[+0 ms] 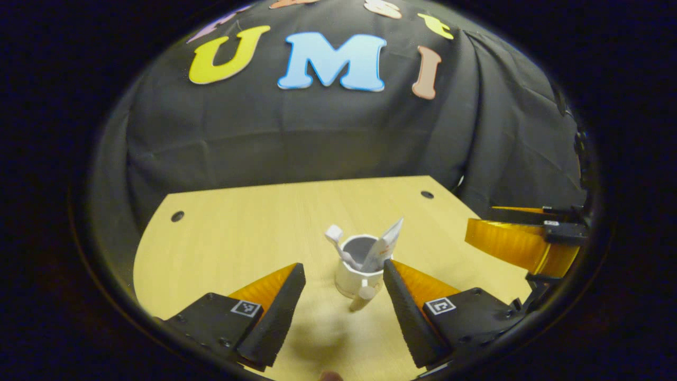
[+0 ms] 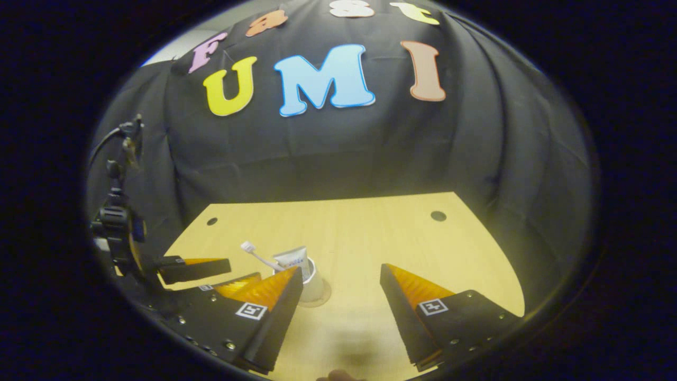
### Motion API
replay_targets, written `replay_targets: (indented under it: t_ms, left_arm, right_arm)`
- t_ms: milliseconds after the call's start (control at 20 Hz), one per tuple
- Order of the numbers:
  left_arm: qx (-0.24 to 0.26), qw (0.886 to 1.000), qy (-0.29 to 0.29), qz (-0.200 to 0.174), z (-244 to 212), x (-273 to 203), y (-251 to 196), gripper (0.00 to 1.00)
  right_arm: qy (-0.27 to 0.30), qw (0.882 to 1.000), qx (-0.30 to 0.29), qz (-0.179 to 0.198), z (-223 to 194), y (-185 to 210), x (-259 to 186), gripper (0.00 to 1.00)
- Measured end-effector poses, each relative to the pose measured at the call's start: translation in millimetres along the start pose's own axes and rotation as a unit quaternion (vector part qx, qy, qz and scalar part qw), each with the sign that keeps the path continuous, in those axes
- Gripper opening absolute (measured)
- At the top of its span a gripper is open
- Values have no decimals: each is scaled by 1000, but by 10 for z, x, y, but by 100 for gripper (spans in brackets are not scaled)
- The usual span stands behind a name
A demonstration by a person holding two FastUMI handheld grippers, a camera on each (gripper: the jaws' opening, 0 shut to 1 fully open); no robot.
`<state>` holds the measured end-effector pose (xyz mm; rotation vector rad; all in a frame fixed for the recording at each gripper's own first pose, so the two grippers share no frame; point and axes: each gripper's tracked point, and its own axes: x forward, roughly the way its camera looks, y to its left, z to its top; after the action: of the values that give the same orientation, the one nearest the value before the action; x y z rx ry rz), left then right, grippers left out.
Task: Put the toothbrush and toothpaste on the desktop into the cup, then pick up the cup and place it on the coaster on the desktop.
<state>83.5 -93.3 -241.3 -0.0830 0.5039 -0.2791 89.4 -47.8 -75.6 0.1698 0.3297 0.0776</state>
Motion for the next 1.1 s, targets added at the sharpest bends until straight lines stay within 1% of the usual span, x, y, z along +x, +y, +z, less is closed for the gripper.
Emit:
replay_targets:
  t_ms: [100,250,350,400,450,550,750,850,1100]
  left_arm:
    - [-2,998,-67,14,312,-258,97,96]
    - [-12,988,-152,33,669,-638,277,96]
    - [-25,978,-200,43,842,-888,392,96]
    - [-30,974,-217,52,900,-969,471,95]
    - [-34,971,-231,57,933,-1021,522,95]
    - [-39,965,-249,69,974,-1143,643,95]
    - [-24,961,-260,89,1062,-1244,826,95]
    - [-16,960,-264,90,1123,-1251,895,95]
    - [-16,957,-274,89,1249,-1239,1178,95]
  right_arm:
    - [-52,998,-21,-15,228,68,-106,88]
    - [-117,992,-46,-31,519,181,-284,88]
    - [-146,987,-56,-35,643,261,-396,88]
    - [-158,985,-61,-33,683,308,-444,85]
    - [-167,983,-65,-34,712,340,-493,89]
    - [-178,981,-71,-34,707,406,-578,89]
    - [-186,978,-79,-41,660,468,-711,89]
    - [-189,978,-79,-46,648,466,-770,89]
    - [-199,975,-84,-57,652,479,-891,89]
